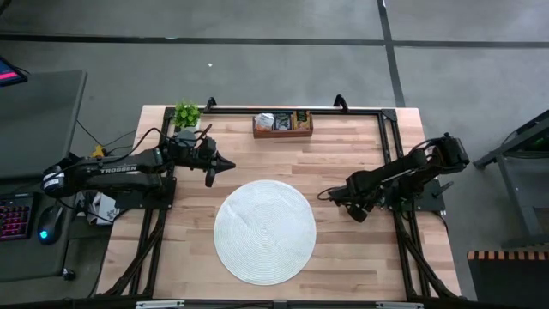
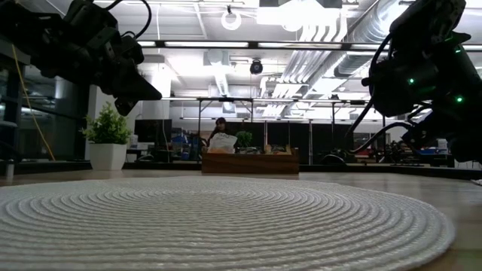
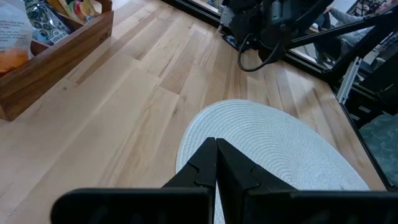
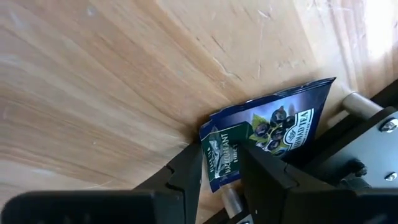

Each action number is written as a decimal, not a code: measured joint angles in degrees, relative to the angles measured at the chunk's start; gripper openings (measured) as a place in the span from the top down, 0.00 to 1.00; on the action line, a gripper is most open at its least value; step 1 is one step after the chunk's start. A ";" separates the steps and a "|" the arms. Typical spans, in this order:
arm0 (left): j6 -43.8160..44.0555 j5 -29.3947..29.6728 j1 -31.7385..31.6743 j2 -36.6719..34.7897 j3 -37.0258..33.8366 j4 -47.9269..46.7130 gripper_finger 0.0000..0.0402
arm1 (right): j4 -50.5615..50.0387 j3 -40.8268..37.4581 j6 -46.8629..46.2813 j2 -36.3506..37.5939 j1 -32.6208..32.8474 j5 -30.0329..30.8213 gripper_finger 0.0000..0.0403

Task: Pick & Place Tea
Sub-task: Put the blue tea bag into the middle section of the wooden organizer

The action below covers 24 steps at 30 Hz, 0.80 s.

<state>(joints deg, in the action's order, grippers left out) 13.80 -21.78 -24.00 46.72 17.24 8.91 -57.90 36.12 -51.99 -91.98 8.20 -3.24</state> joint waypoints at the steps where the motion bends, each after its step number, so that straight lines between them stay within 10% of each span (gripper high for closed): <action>1: 0.00 -0.01 -0.01 0.00 -0.01 0.00 1.00 | 0.08 0.00 0.00 0.00 0.01 -0.15 0.76; 9: 0.00 -0.02 0.00 -0.02 -0.01 0.00 1.00 | 1.32 -0.02 -0.01 0.00 0.01 -1.69 0.98; 24: 0.00 -0.01 0.00 -0.01 -0.01 0.00 1.00 | -1.23 10.07 3.35 1.92 0.05 3.28 1.00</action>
<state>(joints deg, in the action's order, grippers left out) 13.80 -21.79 -23.99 46.71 17.23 8.91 -59.13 46.19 -48.64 -90.07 8.25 0.04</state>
